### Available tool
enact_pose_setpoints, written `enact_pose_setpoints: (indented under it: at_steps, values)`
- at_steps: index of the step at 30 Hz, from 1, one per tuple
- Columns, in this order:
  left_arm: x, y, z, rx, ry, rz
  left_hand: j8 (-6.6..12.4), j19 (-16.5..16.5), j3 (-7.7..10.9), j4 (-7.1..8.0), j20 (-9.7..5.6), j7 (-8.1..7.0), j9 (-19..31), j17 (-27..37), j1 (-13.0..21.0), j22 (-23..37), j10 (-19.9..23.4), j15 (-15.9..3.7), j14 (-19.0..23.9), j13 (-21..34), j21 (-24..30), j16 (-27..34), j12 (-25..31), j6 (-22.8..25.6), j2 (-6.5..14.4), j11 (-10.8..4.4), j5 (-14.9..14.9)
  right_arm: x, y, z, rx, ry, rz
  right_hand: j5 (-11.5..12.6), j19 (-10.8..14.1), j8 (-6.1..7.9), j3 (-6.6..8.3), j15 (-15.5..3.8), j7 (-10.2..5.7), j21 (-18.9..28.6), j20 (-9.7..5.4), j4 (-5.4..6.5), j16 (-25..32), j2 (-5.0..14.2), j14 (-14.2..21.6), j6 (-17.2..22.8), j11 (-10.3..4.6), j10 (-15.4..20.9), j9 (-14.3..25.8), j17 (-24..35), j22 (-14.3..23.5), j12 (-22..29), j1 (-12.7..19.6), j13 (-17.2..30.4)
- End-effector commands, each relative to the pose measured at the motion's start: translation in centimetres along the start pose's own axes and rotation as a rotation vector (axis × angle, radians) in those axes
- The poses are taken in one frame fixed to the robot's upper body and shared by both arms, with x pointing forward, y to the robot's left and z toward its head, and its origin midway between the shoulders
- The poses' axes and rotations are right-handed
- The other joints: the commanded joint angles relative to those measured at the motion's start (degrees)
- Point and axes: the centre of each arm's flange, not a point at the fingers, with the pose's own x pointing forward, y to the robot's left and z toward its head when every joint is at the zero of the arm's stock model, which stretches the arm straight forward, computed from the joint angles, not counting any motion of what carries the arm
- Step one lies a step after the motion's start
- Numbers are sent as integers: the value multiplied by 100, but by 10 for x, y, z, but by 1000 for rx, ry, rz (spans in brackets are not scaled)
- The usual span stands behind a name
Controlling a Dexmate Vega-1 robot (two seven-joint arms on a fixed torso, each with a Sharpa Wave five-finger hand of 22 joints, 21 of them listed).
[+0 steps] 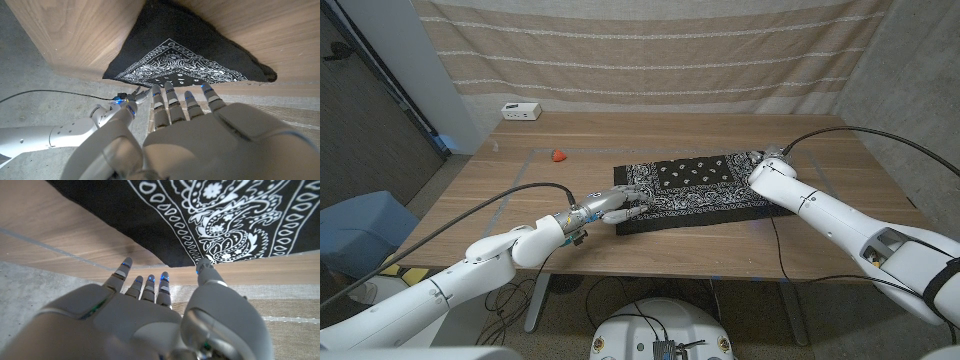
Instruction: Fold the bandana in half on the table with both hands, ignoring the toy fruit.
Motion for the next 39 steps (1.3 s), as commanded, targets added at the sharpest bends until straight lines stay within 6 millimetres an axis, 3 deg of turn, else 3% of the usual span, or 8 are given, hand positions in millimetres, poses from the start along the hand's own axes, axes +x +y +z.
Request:
enact_pose_setpoints:
  at_steps: [1, 6, 10, 16, 21, 30, 34, 39]
  values:
    - [2, -4, 1, -1, 21, -20, 60, 63, 34, 58, 29, 49, 31, 11, -64, 13, 207, -5, 139, 20, -9, 44, 58, 165, 51, -10, -17, 15, 5, 7, -48, 55, 5, -8, -20, 54, -45, -36, 2, -17, -37, 148, 30, 86, -78, 156, -18, -11, 39, 46, 22, 6, -100, 30]
    - [4, -5, 1, 4, 30, -38, 118, 124, 55, 98, 27, 84, 29, 8, -114, 12, 536, -61, 282, 20, -11, 65, 85, 523, 27, -113, -14, 19, 10, 6, -90, 72, -3, 10, 5, 154, -46, -33, -39, 3, -10, 142, 58, 103, -44, 515, -52, 85, 39, 30, 19, 57, -61, 28]
    - [8, -7, 0, 27, 34, -53, 50, 143, 64, 111, 22, 19, 22, 6, -138, 10, 460, -73, 301, 14, -18, 49, -3, 483, 8, -138, -12, 21, 14, 7, -127, 73, -9, 55, 114, 273, 51, -79, -40, 36, -18, -4, 77, 112, 67, 1073, -83, 270, 38, -9, 12, 108, 225, 18]
    - [11, -11, -1, 52, 37, -86, -61, 87, 98, 130, 9, -62, 16, 7, -173, 5, 173, -93, 172, -1, -71, -27, -201, 350, 4, -216, -7, 23, 15, 6, -129, 66, -10, 67, 194, 271, 77, -90, -38, 56, 4, -58, 99, 86, 165, 1188, -90, 394, 36, -16, 10, 138, 347, 14]
    - [12, -13, -1, 71, 35, -99, 32, 139, 123, 193, 3, 42, 17, 6, -257, 4, 632, -139, 352, 1, -91, 32, -122, 809, -9, -186, -6, 22, 16, 6, -141, 57, -28, 80, 269, 307, 102, -124, -13, 67, 6, -97, 108, 67, 255, 1429, -111, 537, 39, -21, 9, 163, 497, 11]
    - [12, -18, -4, 111, 70, -146, 116, 374, 119, 231, -43, 375, 20, -6, -425, -4, 1712, -251, 930, 13, -93, 79, 19, 1689, -137, 44, -4, 15, 19, 9, -158, -27, -110, 122, 802, 793, 291, -369, 93, 116, -53, -176, 185, 17, 1052, 3467, -271, 1620, 92, -23, 15, 221, 1718, 8]
    - [16, -21, -7, 124, 92, -187, 79, 370, 107, 251, -41, 410, 20, -4, -465, -3, 1693, -269, 970, 11, -108, 69, -33, 1691, -155, 65, -3, 11, 18, 12, -165, -74, -136, 94, 953, 1095, 360, -476, 161, 125, -118, -194, 224, 30, 1336, 4280, -382, 2023, 136, -7, 21, 203, 2256, 16]
    - [20, -22, -10, 120, 92, -199, 28, 369, 87, 280, -35, 417, 21, 1, -511, -2, 1641, -255, 978, 12, -117, 55, -83, 1621, -172, 52, -1, 3, 15, 15, -159, -143, -173, 87, 1093, 1181, 362, -580, 242, 154, -175, -177, 295, 14, 1579, 4464, -428, 2300, 151, 15, 25, 220, 2524, 26]
